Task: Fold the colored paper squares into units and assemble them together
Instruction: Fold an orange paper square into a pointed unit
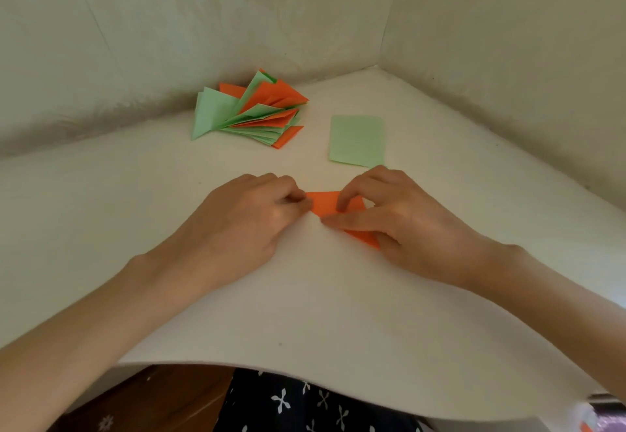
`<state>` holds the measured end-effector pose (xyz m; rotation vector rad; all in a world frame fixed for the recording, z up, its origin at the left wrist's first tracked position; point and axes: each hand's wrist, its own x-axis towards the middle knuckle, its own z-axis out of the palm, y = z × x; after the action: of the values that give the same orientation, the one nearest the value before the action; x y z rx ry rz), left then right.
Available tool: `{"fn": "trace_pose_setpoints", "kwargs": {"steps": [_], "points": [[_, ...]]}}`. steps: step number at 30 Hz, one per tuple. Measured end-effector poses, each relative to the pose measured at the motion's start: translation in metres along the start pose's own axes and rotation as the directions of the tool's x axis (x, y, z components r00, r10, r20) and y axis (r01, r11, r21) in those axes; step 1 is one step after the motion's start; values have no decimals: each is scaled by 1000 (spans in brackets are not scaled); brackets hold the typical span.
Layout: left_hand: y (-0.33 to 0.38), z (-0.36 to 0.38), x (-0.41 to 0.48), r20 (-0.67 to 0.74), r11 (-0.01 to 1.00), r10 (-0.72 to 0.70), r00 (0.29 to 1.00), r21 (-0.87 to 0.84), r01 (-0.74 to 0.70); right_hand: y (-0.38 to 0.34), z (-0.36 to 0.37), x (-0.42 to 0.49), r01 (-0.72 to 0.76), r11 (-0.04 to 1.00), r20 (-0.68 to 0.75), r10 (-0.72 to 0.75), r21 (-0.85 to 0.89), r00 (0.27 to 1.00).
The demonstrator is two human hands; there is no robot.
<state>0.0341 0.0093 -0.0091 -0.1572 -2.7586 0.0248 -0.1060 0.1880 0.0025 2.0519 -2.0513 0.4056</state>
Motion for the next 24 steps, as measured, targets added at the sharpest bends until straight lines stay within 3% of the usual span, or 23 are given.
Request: {"fn": "trace_pose_setpoints", "kwargs": {"steps": [3, 15, 24], "points": [[0, 0, -3, 12, 1000, -4, 1000, -2, 4, -4, -3, -19, 1, 999, -22, -2, -39, 1000], [2, -2, -2, 8, 995, 54, 999, 82, -54, -19, 1, -20, -100, 990, -98, 110, 99, 989], [-13, -9, -12, 50, 994, 26, 998, 106, -31, -14, 4, -24, -118, 992, -130, 123, 50, 984]]}}
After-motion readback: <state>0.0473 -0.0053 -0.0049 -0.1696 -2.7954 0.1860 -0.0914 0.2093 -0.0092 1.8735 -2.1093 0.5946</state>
